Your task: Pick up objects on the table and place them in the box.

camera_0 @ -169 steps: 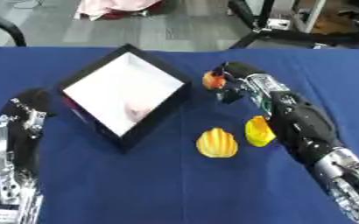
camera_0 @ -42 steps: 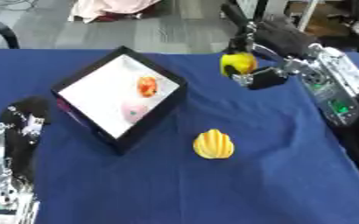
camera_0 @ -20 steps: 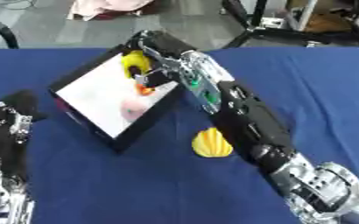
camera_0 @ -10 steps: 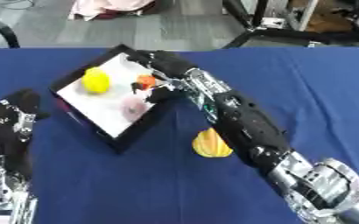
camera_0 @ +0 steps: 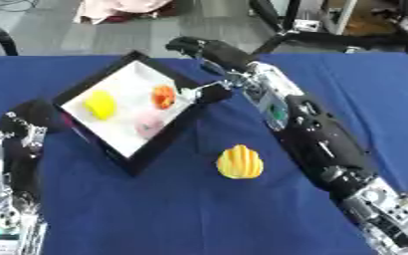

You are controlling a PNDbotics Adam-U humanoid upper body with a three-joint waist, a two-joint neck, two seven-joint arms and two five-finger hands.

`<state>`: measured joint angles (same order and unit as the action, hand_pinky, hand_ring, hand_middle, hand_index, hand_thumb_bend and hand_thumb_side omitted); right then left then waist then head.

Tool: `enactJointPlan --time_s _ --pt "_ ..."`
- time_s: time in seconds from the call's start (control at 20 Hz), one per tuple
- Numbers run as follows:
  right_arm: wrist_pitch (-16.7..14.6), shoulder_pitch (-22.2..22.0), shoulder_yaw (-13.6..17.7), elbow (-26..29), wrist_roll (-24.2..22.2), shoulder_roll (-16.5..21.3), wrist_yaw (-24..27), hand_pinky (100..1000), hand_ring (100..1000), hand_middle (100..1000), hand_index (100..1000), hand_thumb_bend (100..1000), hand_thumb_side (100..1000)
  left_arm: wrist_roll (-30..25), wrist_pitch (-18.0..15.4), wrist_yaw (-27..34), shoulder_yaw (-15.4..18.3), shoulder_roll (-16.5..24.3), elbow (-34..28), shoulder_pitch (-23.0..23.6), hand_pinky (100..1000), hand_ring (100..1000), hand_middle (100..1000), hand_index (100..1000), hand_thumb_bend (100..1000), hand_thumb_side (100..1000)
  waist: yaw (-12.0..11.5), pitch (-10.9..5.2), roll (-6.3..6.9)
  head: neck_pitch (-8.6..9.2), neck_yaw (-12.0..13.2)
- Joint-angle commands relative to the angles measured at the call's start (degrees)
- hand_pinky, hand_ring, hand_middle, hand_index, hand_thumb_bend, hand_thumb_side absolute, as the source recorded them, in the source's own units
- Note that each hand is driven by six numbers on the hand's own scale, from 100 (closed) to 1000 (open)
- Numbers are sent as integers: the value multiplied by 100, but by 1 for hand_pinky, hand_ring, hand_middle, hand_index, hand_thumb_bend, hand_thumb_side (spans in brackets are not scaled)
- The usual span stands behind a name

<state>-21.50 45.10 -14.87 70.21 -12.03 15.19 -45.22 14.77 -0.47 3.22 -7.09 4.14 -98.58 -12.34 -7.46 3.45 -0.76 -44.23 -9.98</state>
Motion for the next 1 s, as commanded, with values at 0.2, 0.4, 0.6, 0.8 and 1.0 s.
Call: enactJointPlan --time_s 0.2,0.4,0.6,0.8,1.0 --pt "354 -621 18 1658 -750 913 1277 880 828 895 961 100 528 69 -6 -40 76 156 -87 1 620 851 579 684 773 578 104 -100 -43 11 100" --pt "302 -1213 -58 2110 -1298 1345 1504 896 836 865 971 100 635 91 -7 -48 98 174 -87 13 620 850 578 684 774 578 142 -126 -49 11 140" --pt "-11 -1612 -238 1896 -1924 1629 967 918 859 891 989 100 797 95 -2 -49 102 190 -85 23 620 850 579 684 775 579 166 -147 -52 11 151" --pt "-267 -1796 -332 1482 -2120 1621 213 934 878 913 1000 100 853 95 7 -47 102 199 -84 33 619 851 579 684 776 578 183 -156 -45 11 155" --pt "-499 -1850 -370 1231 -2092 1530 -503 943 888 922 1000 100 872 94 11 -45 104 198 -86 34 620 851 579 684 776 578 183 -153 -38 11 156"
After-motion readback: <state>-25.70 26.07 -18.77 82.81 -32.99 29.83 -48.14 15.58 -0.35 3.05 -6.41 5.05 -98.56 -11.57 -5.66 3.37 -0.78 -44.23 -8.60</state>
